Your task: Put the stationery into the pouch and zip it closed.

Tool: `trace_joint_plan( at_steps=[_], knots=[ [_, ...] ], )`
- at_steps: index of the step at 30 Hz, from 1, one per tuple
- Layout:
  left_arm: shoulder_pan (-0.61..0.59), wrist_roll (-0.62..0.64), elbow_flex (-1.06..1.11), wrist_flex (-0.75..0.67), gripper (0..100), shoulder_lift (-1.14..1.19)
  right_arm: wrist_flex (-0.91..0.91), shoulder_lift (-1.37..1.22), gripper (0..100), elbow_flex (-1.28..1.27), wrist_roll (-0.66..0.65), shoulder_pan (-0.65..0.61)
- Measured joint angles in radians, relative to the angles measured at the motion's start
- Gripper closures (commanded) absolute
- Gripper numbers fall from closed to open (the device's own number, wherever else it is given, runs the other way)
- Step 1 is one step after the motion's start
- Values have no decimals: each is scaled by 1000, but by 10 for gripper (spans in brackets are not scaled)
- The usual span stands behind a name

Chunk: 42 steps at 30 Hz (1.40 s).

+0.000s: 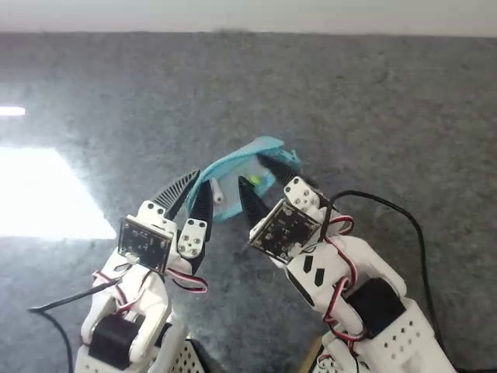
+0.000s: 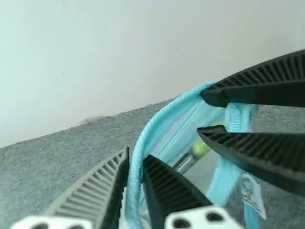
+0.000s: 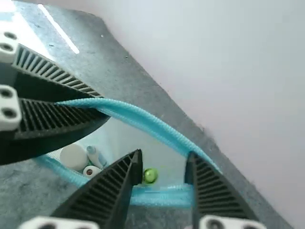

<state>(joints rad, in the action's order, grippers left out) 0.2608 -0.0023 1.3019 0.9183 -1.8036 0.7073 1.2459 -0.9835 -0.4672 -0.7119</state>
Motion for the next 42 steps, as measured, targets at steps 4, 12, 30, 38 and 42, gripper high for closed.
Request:
trace_joint_plan(
  at_steps=[4,12,30,38,42],
  knots=[
    [2,0,0,0,989,0,54,0,665,17,25,-2],
    [-3,2,0,0,989,0,331,69,764,245,28,144],
    [-2,-2,-8,17,989,0,216,-534,743,267,31,503],
    [-11,3,-120,94,989,2,-6,-646,745,267,32,545],
    [-11,-37,-198,97,989,2,-26,-649,745,267,34,496]
  ],
)
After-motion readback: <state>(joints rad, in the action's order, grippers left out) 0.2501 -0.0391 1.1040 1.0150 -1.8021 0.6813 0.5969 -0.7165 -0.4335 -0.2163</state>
